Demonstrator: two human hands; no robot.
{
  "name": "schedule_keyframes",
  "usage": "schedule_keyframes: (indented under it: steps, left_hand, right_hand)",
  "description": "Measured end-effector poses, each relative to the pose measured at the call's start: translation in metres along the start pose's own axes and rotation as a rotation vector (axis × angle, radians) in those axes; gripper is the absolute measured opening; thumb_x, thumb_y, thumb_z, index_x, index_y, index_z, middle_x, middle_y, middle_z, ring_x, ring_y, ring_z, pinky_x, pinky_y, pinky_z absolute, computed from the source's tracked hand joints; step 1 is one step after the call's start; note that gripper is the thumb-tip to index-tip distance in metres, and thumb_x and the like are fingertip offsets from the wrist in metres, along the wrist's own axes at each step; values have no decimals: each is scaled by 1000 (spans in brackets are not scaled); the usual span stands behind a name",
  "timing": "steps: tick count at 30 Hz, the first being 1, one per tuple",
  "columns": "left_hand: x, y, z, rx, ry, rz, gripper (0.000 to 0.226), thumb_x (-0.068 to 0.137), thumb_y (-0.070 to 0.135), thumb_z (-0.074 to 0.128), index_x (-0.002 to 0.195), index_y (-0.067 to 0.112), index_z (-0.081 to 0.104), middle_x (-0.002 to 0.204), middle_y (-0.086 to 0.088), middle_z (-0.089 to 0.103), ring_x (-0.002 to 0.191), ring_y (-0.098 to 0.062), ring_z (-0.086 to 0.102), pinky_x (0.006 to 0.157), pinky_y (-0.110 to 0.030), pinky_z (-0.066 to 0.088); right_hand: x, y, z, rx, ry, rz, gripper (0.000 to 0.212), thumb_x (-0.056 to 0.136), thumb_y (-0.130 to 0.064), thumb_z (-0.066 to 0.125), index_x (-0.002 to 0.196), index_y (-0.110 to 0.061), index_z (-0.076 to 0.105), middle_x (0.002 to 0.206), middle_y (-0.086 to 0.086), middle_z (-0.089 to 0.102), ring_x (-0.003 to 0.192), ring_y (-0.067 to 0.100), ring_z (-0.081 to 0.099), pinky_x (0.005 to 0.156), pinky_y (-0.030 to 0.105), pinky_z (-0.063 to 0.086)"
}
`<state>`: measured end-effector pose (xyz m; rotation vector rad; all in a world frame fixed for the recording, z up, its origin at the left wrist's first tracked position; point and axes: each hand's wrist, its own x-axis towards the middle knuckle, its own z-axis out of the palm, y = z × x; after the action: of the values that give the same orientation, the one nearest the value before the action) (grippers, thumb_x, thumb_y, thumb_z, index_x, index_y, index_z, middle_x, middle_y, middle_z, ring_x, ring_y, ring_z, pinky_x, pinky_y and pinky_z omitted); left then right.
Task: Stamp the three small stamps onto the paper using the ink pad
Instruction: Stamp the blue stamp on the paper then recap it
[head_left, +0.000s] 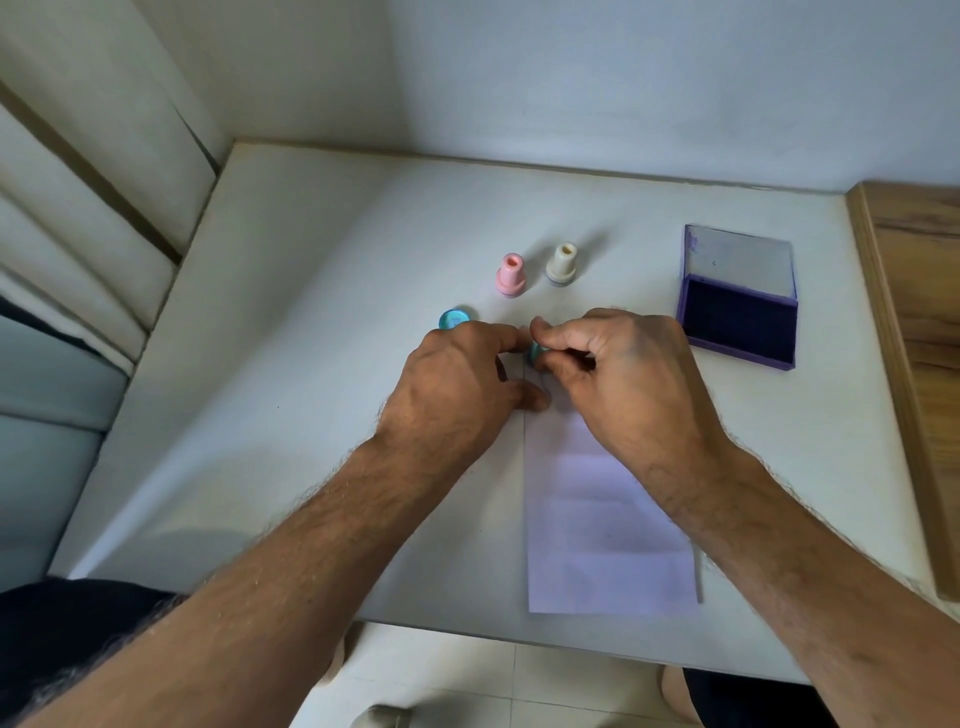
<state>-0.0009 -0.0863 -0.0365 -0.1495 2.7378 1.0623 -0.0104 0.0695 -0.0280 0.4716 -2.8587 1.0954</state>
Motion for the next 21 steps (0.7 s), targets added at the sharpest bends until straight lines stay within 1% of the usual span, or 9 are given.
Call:
schedule_keyframes:
  steps: [3, 6, 8, 12, 17, 19, 21]
  left_hand:
    - [0, 0, 0, -1, -2, -6, 44, 68, 40, 84, 110, 41, 69, 71, 11, 58, 70, -11, 57, 53, -15, 36]
    - [0, 1, 0, -6, -7, -12, 45, 68, 40, 84, 110, 39, 69, 69, 11, 56, 65, -3, 54, 51, -14, 34]
    - [0, 1, -1, -9, -9, -13, 45, 68, 39, 84, 110, 39, 70, 69, 11, 55, 64, -1, 52, 50, -14, 32]
    - [-1, 3, -2, -13, -23, -20, 45, 69, 39, 84, 112, 40, 70, 71, 11, 54, 65, -3, 52, 51, -15, 32]
    - [-2, 5, -5, 5, -23, -14, 47, 70, 39, 84, 114, 38, 69, 72, 11, 56, 68, -6, 55, 52, -14, 34]
    - [-3, 5, -5, 27, -14, -2, 47, 70, 40, 83, 115, 38, 68, 70, 13, 55, 72, -11, 56, 54, -13, 35]
    - [-3, 6, -4, 53, 6, 7, 50, 70, 41, 83, 118, 38, 68, 69, 14, 52, 74, -11, 54, 56, -13, 34]
  right_hand:
    - [1, 1, -1, -4, 9, -25, 20, 88, -17, 72, 107, -18, 76, 85, 5, 74, 76, 20, 68, 71, 36, 57]
    - [2, 3, -1, -12, 9, -52, 17, 89, -17, 71, 104, -17, 77, 86, 5, 75, 75, 21, 69, 71, 36, 57]
    - [3, 3, -2, -18, -2, -68, 17, 89, -17, 71, 105, -17, 77, 86, 5, 75, 76, 21, 70, 71, 37, 58]
    - [3, 3, -3, -25, -14, -96, 20, 87, -14, 73, 107, -16, 76, 88, 5, 75, 77, 21, 70, 72, 37, 58]
    - [3, 2, -3, -17, 2, -81, 21, 86, -15, 73, 107, -17, 76, 87, 6, 75, 77, 22, 69, 72, 37, 58]
    - [2, 1, -2, -10, 5, -52, 24, 85, -14, 75, 109, -18, 75, 90, 5, 76, 79, 21, 70, 74, 37, 58]
    - [2, 0, -3, 16, 8, -8, 26, 83, -14, 76, 109, -19, 75, 96, 1, 76, 83, 17, 70, 78, 35, 58]
